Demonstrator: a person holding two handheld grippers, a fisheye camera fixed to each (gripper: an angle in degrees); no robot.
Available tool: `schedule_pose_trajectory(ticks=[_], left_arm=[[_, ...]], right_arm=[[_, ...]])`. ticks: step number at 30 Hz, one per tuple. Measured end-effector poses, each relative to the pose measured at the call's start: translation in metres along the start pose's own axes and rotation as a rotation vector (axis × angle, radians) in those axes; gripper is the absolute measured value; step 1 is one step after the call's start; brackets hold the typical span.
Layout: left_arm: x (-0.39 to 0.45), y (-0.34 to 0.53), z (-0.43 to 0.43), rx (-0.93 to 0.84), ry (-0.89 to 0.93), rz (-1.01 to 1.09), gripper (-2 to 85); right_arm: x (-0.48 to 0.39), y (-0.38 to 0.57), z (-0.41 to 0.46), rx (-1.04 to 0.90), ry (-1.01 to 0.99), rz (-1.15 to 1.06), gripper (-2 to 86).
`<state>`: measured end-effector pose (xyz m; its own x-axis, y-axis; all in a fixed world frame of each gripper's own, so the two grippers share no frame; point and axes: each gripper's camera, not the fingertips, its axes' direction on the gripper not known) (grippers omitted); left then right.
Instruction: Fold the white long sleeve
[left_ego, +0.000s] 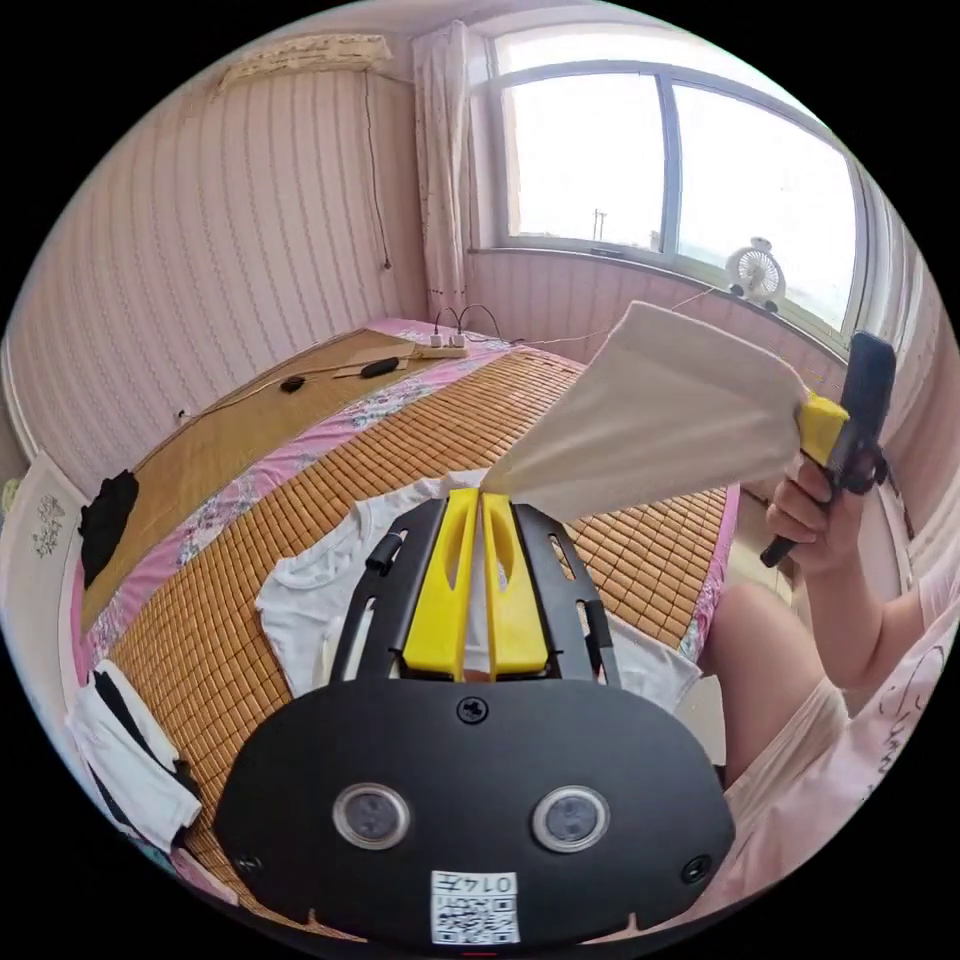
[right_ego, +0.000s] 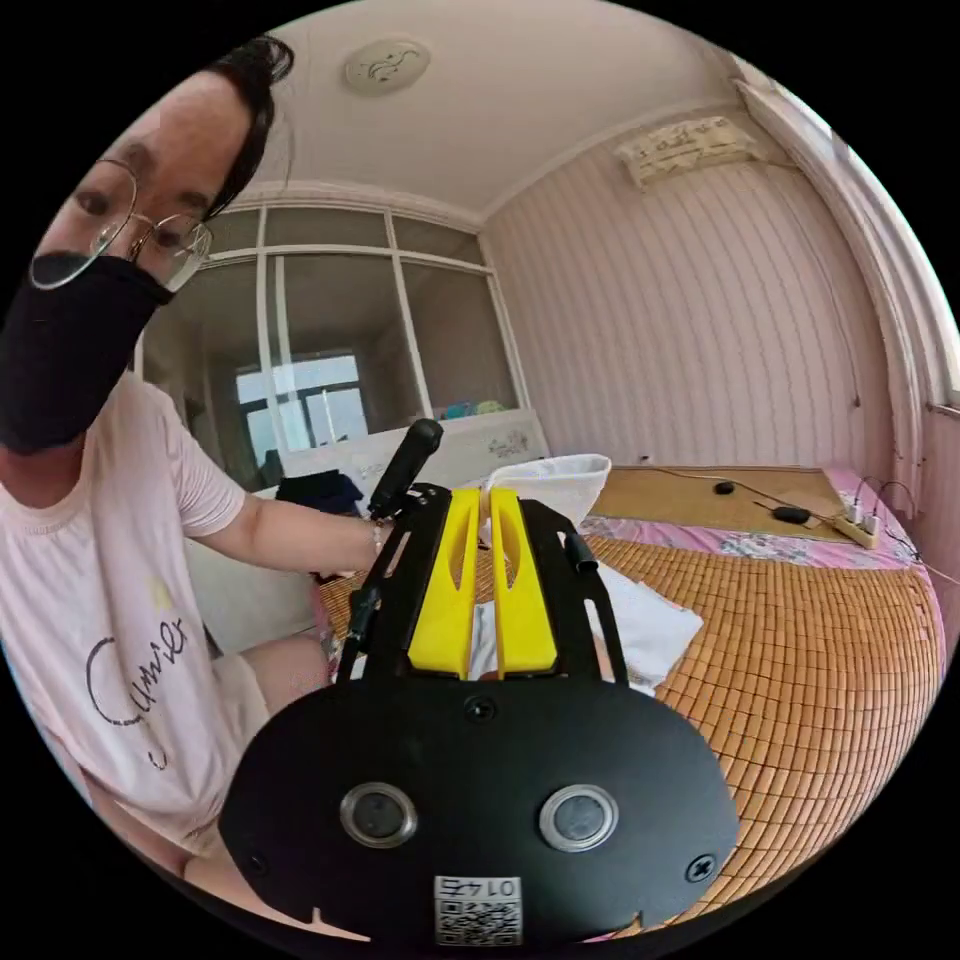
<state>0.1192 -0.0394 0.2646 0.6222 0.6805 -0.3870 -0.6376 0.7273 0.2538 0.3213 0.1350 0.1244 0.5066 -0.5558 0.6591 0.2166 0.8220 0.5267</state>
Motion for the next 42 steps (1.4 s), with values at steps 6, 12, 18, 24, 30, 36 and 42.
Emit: schedule_pose_trajectory(ticks=[6,12,18,24,30,36,42], left_arm=[[-0.082,0.181,-0.008,-0.265,-0.057,-0.311,-0.1],[-0.098,0.248,-0.012,-0.284,0.013,-0.425,0.3],[-0.110,0.249,0.026,-0.347,0.000,-0.395,4.0],[-0.123,0.255,0.038,-0.420,-0.052,-0.292,0.0],[-0.149,0.271,0.027,-0.460,-0.001,-0.289,-0.8],[-0.197,0.268,0.003,-0.448,0.031,-0.325,-0.8],[-0.308,0.222,-0.012,-0.240,-0.016,-0.371,-0.5]], right_arm=[[-0.051,0.090,0.182,-0.622,0.063,0.045,4.7],[-0.060,0.102,0.221,-0.746,0.151,0.094,5.1],[-0.064,0.084,0.287,-0.845,0.223,-0.029,5.9],[-0.048,0.083,0.335,-0.904,0.233,-0.021,6.2],[-0.022,0.083,0.338,-0.927,0.165,0.018,6.1],[0.043,0.047,0.291,-0.786,0.066,0.125,7.3],[0.207,-0.010,0.231,-0.664,0.497,0.153,9.3]])
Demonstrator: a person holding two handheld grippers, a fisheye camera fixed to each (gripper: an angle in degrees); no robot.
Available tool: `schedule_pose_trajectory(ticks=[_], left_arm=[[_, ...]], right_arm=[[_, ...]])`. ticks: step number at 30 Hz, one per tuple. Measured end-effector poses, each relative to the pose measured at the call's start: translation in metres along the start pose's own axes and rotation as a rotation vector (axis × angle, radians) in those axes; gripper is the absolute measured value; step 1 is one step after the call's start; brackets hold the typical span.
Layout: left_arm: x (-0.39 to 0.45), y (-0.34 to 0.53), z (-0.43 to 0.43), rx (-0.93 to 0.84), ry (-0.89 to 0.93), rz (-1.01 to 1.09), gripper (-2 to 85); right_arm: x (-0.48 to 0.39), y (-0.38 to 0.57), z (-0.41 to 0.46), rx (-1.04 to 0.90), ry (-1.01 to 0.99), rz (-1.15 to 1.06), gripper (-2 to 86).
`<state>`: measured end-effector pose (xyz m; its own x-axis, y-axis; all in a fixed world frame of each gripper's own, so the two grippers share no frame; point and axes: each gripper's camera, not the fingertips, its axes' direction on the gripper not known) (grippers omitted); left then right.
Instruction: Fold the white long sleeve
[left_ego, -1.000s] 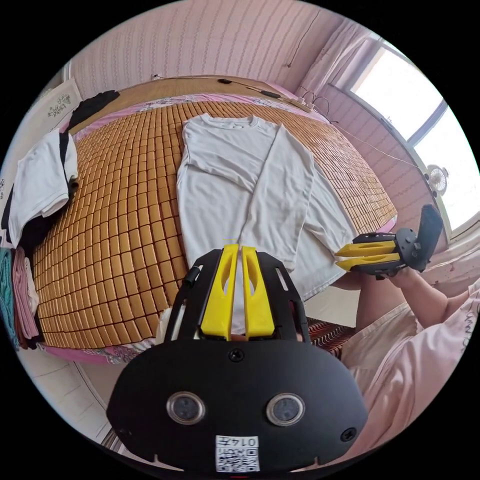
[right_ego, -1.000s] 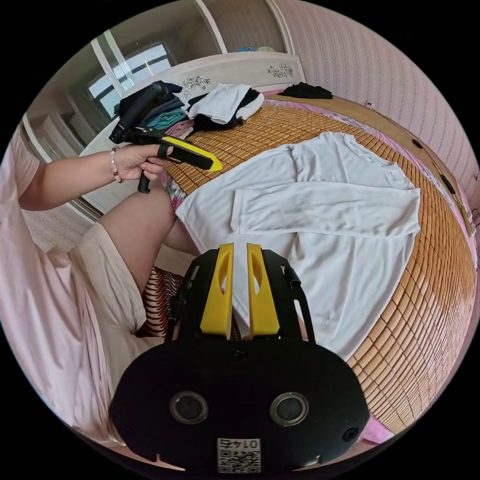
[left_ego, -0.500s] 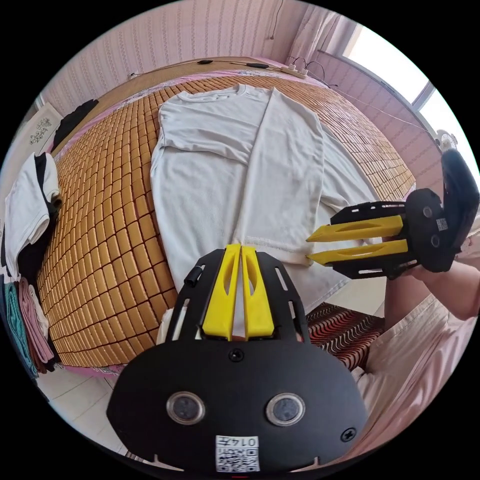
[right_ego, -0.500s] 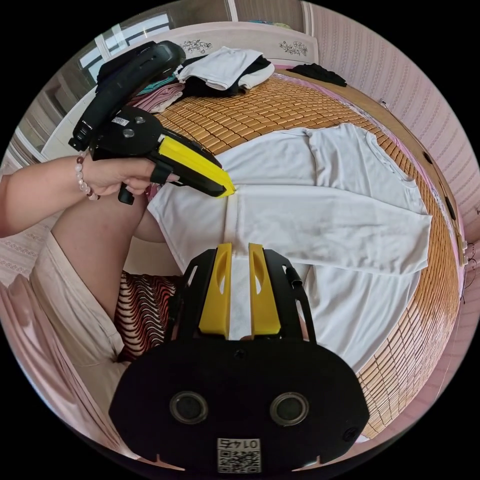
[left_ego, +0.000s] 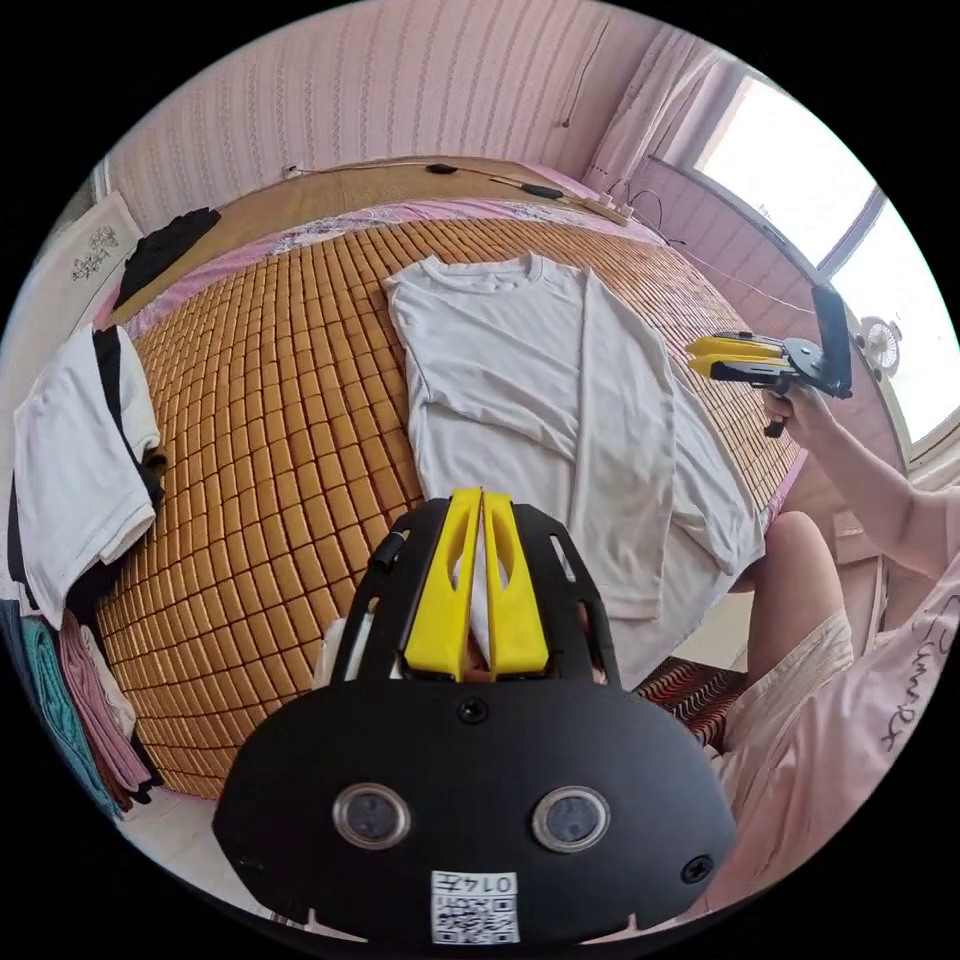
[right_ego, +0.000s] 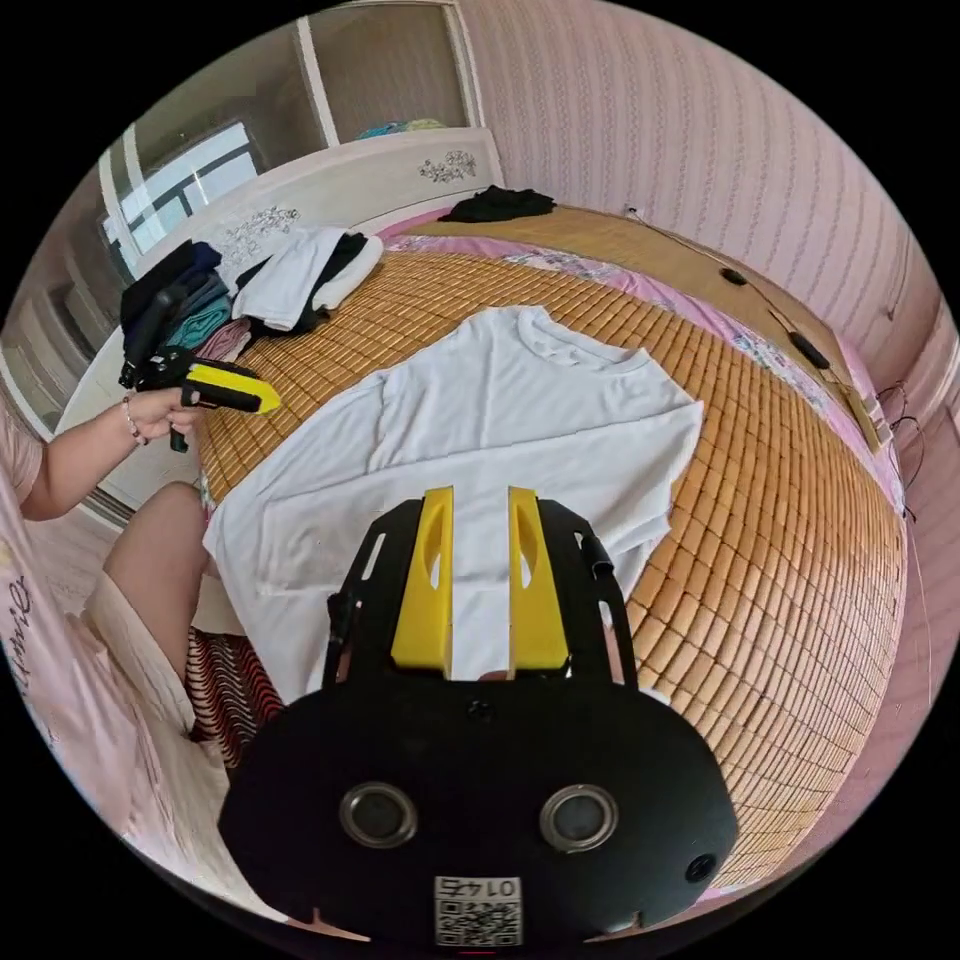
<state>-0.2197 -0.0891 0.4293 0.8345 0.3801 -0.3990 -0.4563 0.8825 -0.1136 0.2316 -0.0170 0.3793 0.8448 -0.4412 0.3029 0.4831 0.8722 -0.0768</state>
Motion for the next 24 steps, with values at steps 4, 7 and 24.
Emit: schedule_pose_trajectory(ticks=[4,7,24], left_arm=[[-0.045,-0.071,0.031,0.033,-0.025,-0.044,0.5],[-0.072,-0.120,0.060,0.041,-0.001,-0.100,3.3],[-0.145,-0.161,0.072,0.114,0.107,-0.249,-0.7]], right_arm=[[0.088,-0.042,0.037,-0.052,0.054,0.133,10.7],[0.141,-0.064,0.069,-0.088,0.058,0.242,11.1],[0.269,-0.070,0.061,0.055,-0.152,0.470,0.4]])
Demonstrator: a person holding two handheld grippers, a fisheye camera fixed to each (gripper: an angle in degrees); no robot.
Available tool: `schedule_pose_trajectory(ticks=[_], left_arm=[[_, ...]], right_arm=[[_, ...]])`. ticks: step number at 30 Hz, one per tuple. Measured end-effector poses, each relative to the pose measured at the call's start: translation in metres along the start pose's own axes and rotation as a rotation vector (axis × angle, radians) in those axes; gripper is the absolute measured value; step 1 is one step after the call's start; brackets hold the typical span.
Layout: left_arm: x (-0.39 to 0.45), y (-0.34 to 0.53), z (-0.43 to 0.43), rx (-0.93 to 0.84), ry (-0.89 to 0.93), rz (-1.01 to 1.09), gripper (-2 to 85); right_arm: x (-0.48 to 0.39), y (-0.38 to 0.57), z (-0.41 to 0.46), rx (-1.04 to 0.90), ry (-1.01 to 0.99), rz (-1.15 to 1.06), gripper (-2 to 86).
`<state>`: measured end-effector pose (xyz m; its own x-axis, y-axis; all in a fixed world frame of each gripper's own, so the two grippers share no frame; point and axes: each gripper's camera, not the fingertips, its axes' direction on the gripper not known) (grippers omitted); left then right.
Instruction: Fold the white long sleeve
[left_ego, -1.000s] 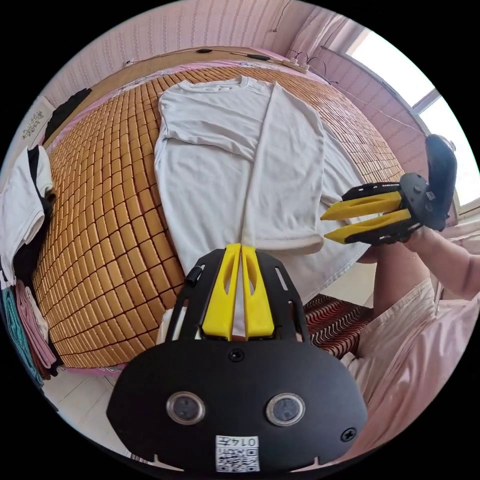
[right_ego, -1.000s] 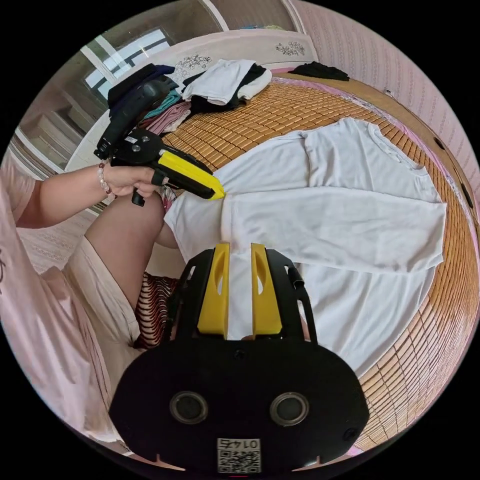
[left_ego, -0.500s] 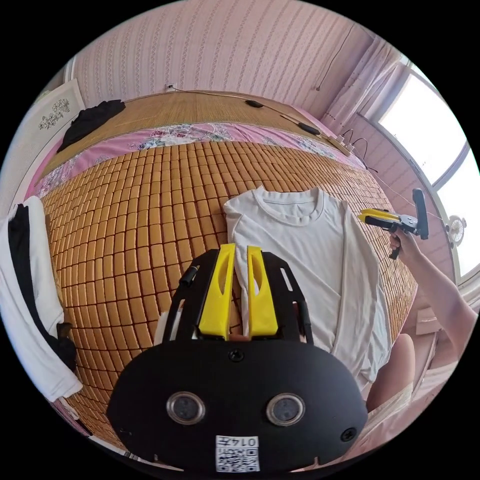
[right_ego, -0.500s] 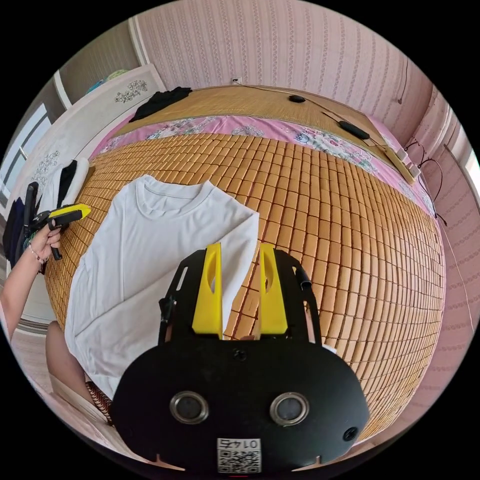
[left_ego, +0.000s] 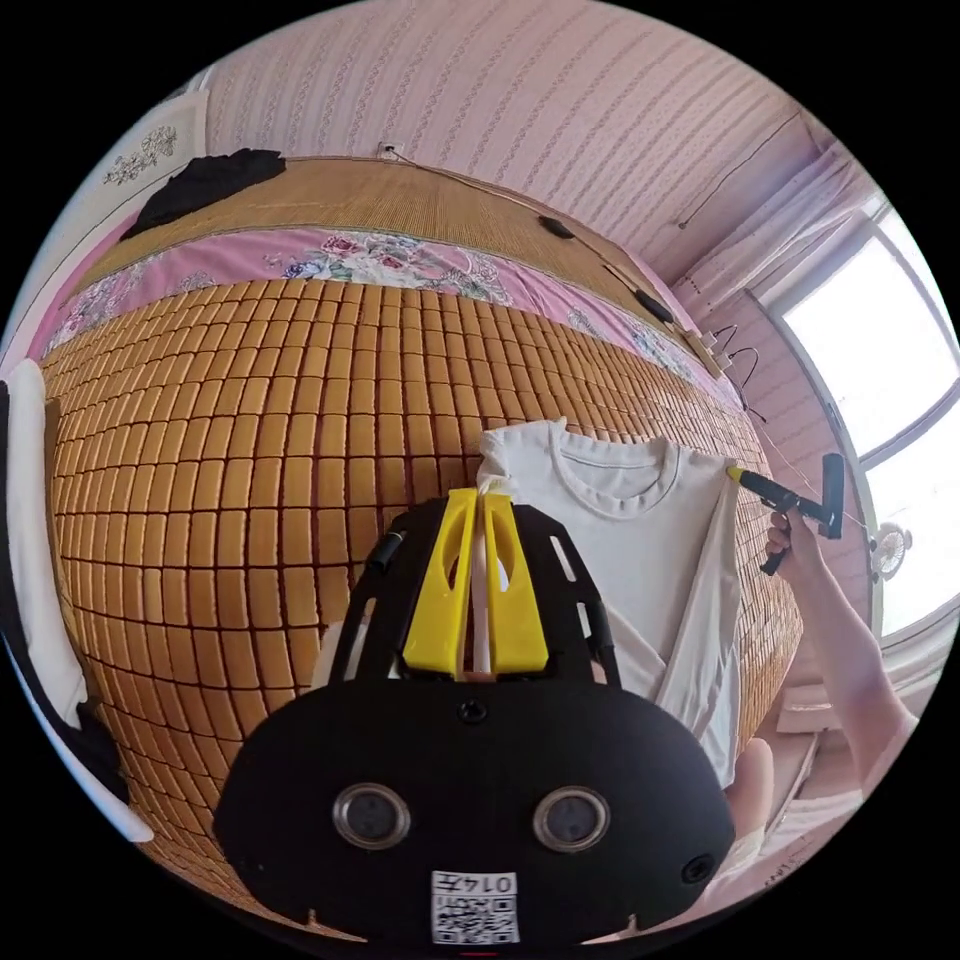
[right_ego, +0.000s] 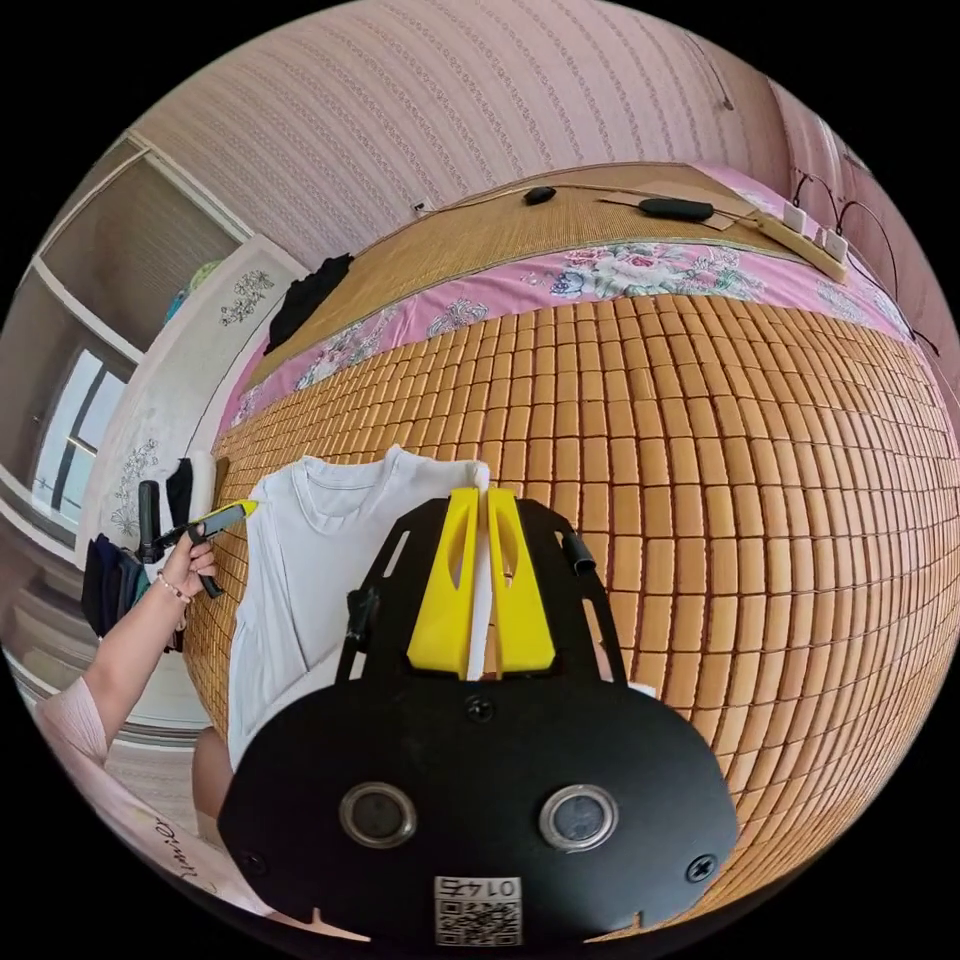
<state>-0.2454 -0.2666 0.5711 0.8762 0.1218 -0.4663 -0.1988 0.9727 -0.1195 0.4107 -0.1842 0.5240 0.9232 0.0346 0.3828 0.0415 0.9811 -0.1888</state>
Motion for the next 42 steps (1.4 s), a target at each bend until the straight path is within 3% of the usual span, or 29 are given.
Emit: schedule_pose_trajectory(ticks=[4,10,15,18,21,27,31,36,42], left_arm=[[0.026,0.012,-0.050,0.058,-0.012,0.130,-0.7],[0.067,0.110,-0.152,0.079,-0.088,0.436,-0.6],[0.064,0.253,-0.181,0.011,0.104,0.304,-0.7],[0.068,0.318,-0.148,-0.114,0.097,0.211,-0.7],[0.075,0.353,-0.119,-0.169,0.002,0.154,-0.6],[0.073,0.342,-0.151,-0.074,0.092,0.103,-0.6],[0.085,0.344,-0.164,-0.112,0.093,0.165,-0.5],[0.092,0.358,-0.113,-0.339,-0.055,0.134,0.4],[0.119,0.352,-0.154,-0.261,-0.241,0.192,-0.6]], right_arm=[[-0.018,0.012,-0.054,0.089,-0.064,-0.095,0.3],[-0.050,0.097,-0.159,0.126,-0.160,-0.310,0.5],[-0.073,0.238,-0.174,-0.088,-0.085,-0.281,0.7],[-0.071,0.310,-0.134,-0.239,-0.018,-0.192,0.7],[-0.064,0.346,-0.110,-0.258,0.020,-0.088,0.7],[-0.074,0.339,-0.156,-0.084,-0.023,-0.082,0.9],[-0.092,0.339,-0.153,-0.181,0.036,-0.138,1.2],[-0.095,0.347,-0.102,-0.310,0.075,-0.077,3.3],[-0.110,0.335,-0.137,-0.220,0.144,-0.047,7.1]])
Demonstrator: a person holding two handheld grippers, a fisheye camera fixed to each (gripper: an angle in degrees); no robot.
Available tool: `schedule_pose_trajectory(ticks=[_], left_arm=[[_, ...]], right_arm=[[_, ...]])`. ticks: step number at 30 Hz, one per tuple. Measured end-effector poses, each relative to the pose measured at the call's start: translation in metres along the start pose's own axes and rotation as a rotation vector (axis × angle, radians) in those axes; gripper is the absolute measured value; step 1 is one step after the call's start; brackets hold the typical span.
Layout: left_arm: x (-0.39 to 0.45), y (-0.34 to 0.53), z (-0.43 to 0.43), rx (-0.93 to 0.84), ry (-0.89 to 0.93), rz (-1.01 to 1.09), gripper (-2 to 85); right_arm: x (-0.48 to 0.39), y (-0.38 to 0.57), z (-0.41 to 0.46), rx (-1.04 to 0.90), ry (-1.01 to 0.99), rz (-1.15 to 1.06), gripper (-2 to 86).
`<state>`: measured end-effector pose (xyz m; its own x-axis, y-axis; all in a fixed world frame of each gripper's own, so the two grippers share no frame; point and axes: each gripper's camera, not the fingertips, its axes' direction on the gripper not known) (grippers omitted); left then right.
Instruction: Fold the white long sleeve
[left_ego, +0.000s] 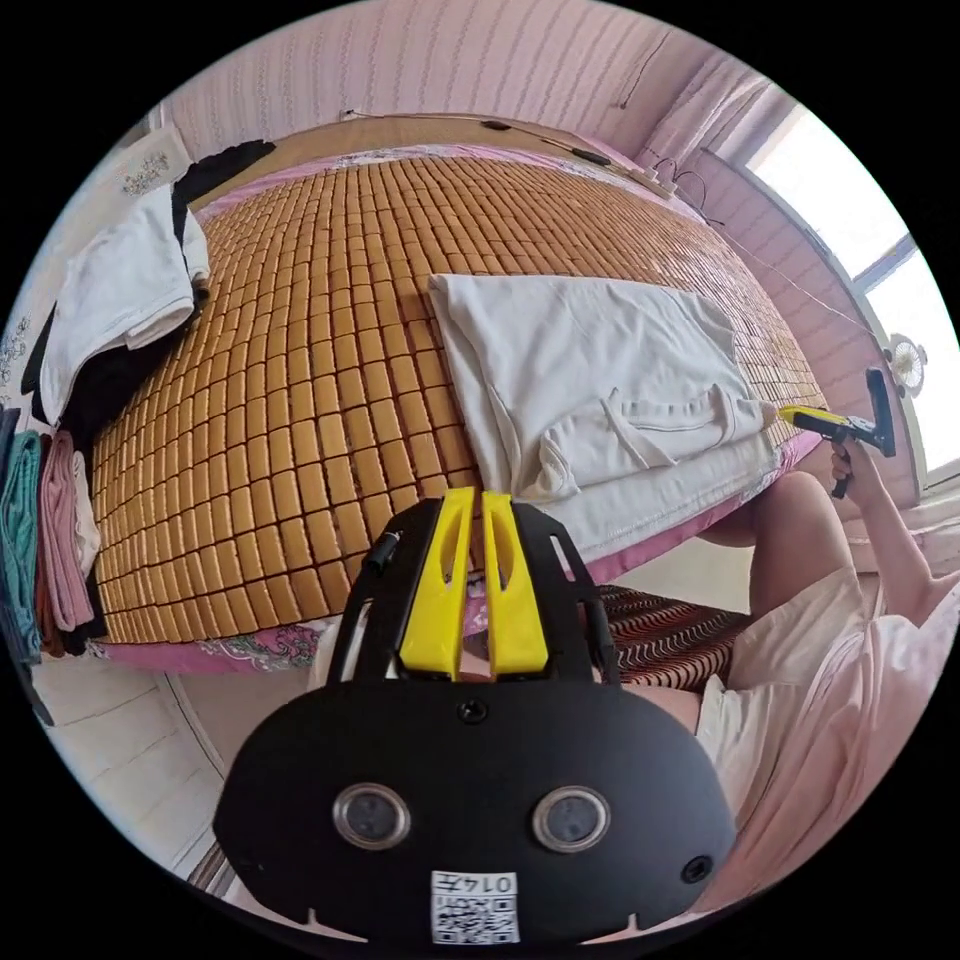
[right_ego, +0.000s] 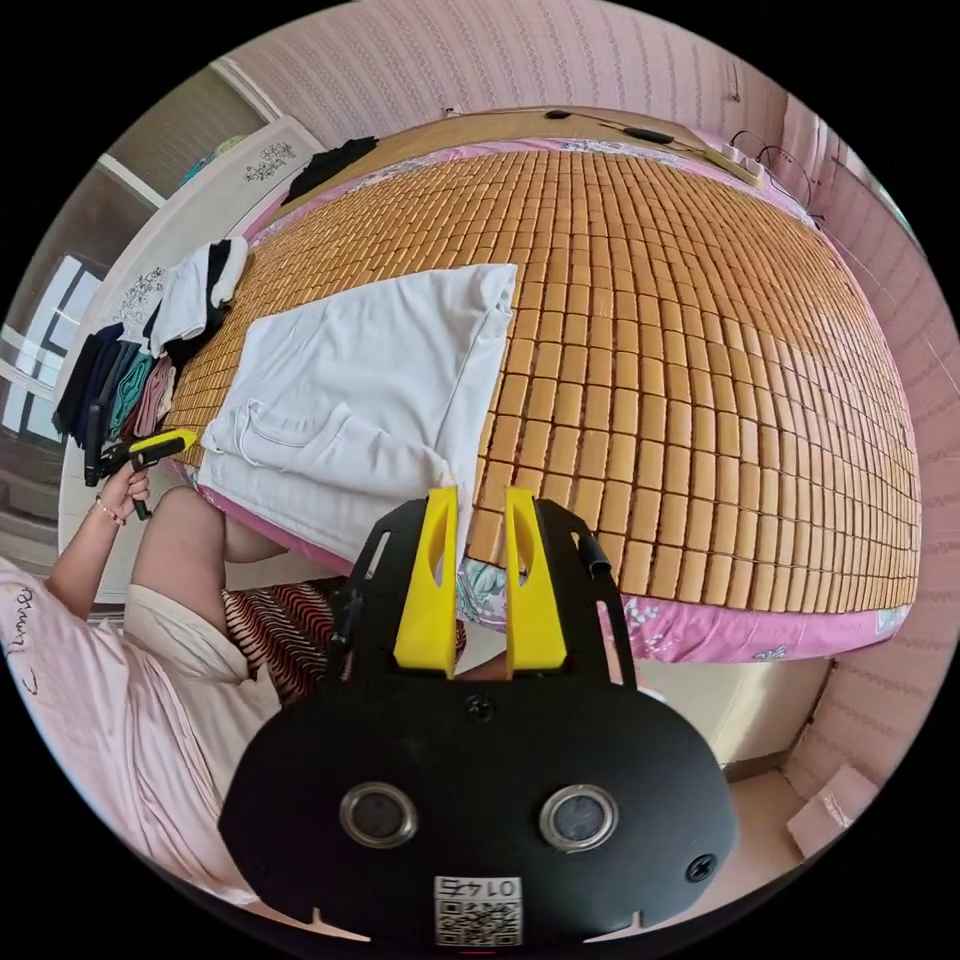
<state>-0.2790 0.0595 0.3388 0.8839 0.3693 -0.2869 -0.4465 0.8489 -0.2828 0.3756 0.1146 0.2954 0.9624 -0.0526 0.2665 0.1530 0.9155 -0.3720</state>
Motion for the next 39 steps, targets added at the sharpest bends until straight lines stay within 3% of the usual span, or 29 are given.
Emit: schedule_pose_trajectory(ticks=[4,8,12,19,22,26,33,39], left_arm=[[0.040,-0.021,-0.015,0.036,0.034,0.128,-0.6],[0.092,-0.062,0.012,0.098,0.119,0.141,1.7],[0.117,-0.090,0.057,-0.026,0.131,0.124,3.2],[0.133,-0.062,0.031,-0.022,0.150,0.249,-0.8],[0.139,-0.031,0.017,-0.089,0.226,0.280,-0.9],[0.142,-0.002,-0.005,-0.103,0.212,0.258,-1.0],[0.215,-0.037,0.018,-0.051,0.254,0.396,-1.0],[0.273,-0.047,0.058,-0.062,0.142,0.501,-1.0]], right_arm=[[-0.052,-0.032,-0.004,0.035,-0.049,-0.153,7.1],[-0.124,-0.077,0.045,-0.022,-0.091,-0.279,7.9],[-0.156,-0.094,0.089,-0.126,-0.014,-0.300,4.6],[-0.176,-0.080,0.055,-0.084,-0.161,-0.408,0.1],[-0.193,-0.057,0.048,-0.189,-0.251,-0.545,-0.4],[-0.215,-0.045,0.048,-0.263,-0.142,-0.603,-0.4],[-0.290,-0.158,0.069,-0.072,0.039,-0.575,-0.9],[-0.356,-0.255,0.148,-0.233,0.164,-0.612,-1.0]])
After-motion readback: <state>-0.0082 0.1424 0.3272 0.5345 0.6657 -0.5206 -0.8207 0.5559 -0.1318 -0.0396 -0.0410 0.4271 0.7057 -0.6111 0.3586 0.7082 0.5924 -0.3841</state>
